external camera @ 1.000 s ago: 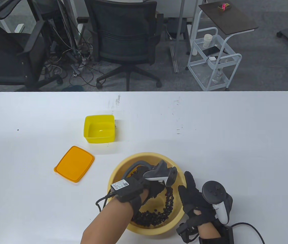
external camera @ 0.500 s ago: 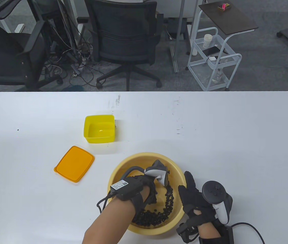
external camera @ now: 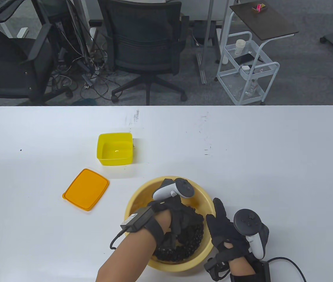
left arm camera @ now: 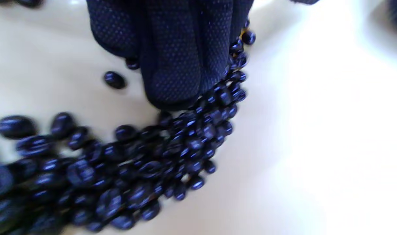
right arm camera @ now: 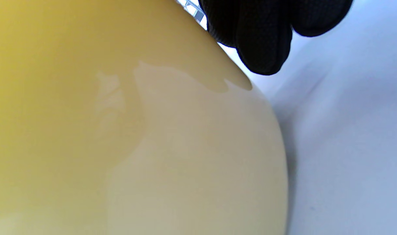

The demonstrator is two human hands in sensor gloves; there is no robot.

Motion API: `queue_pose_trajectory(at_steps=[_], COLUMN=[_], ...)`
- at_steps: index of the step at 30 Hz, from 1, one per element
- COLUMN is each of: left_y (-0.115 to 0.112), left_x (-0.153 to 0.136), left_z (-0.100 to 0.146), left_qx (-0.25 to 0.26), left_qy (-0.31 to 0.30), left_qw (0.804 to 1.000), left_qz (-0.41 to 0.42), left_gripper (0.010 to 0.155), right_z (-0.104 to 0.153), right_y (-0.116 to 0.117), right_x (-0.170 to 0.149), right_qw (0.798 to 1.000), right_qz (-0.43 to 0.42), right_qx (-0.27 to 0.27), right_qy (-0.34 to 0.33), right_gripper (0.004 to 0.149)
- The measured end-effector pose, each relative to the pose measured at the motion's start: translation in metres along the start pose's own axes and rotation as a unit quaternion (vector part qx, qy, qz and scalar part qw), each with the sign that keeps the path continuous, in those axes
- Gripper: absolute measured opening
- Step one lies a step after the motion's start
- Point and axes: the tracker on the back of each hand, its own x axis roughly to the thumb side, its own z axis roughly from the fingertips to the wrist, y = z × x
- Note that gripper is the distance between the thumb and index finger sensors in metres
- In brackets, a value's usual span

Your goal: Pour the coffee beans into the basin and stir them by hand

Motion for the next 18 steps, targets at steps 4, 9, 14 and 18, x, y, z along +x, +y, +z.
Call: queue_pose_trajectory(at_steps=[4,9,14,18], left_y=[0.007,0.011,0.006,0.003], left_x=[0.001,0.008,0.018,0.026], left_z=[0.004,0.014,0.017,0.02], left_qx=[0.062,0.158,0.215,0.239], left_qy=[-0.004,0.018,0.039,0.103], left_qw=[0.998,0.983,0.95,0.907], left_qz=[-0.001,-0.093,-0.225,-0.332], left_gripper=[0.068,0.065,0.062,0.062], right_z=[0.0,0.0,0.0,0.0], right_y=[0.0,0.0,0.0,0.0], right_x=[0.0,0.0,0.0,0.0], right_qw=[1.0,1.0,1.0,1.0], right_qz=[0.0,0.0,0.0,0.0], right_qx=[0.0,0.0,0.0,0.001], right_qy=[0.0,0.0,0.001,0.0], right_gripper=[0.065,0.065,0.065,0.065])
